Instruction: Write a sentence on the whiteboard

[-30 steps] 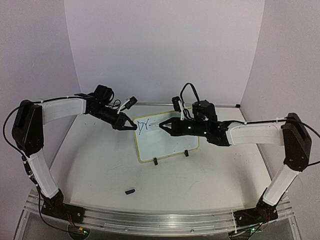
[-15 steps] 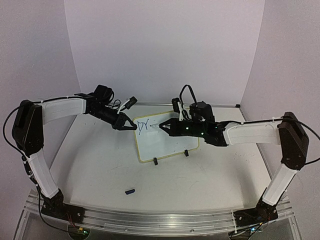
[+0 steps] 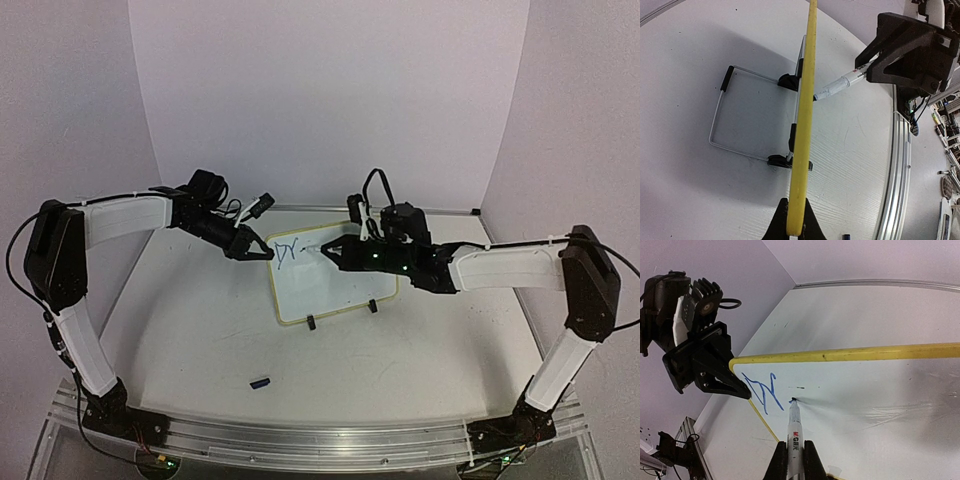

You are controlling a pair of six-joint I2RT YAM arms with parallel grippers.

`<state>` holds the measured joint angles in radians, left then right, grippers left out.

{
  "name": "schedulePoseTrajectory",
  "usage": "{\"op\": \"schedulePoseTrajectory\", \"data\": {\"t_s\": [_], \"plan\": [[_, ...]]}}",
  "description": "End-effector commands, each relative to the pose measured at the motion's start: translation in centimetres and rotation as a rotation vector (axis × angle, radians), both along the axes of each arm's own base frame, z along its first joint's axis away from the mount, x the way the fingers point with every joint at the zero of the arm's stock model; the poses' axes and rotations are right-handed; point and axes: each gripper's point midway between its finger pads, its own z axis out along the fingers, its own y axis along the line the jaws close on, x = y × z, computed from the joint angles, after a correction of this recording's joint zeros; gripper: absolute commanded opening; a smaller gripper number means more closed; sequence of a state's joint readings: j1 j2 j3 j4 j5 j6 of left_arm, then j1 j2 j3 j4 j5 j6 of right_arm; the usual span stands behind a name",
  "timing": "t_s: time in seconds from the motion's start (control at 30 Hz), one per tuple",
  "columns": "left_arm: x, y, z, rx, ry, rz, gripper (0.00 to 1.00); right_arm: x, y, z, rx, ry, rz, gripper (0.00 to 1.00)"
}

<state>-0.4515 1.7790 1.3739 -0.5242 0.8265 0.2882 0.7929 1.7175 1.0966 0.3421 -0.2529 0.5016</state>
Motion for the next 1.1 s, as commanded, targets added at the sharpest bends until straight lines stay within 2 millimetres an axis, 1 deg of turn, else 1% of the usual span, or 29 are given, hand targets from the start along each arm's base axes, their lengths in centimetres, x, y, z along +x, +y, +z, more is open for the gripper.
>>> {"op": "schedulePoseTrajectory", "data": {"t_s": [0.0, 0.37, 0.73, 0.87, 1.07], "plan": [[-0.2, 0.5, 0.7, 0.042, -0.026, 0.012, 0.0, 0.7, -1.3, 2.8, 0.036, -0.058, -0.07, 0.0], [-0.2, 0.4, 0.6, 0.042, -0.024, 0.01, 0.0, 1.0, 0.2, 2.7, 0.045, -0.055, -0.025, 0.0], [-0.2, 0.4, 0.5, 0.04, -0.021, 0.007, 0.0, 1.3, 0.9, 2.1, 0.052, -0.047, -0.01, 0.0], [-0.3, 0.3, 0.6, 0.039, -0.021, 0.005, 0.0, 1.2, 1.0, 1.6, 0.048, -0.035, 0.001, 0.0], [-0.3, 0.3, 0.5, 0.039, -0.019, 0.004, 0.0, 0.7, 0.8, 0.1, 0.031, -0.003, 0.007, 0.0]]}}
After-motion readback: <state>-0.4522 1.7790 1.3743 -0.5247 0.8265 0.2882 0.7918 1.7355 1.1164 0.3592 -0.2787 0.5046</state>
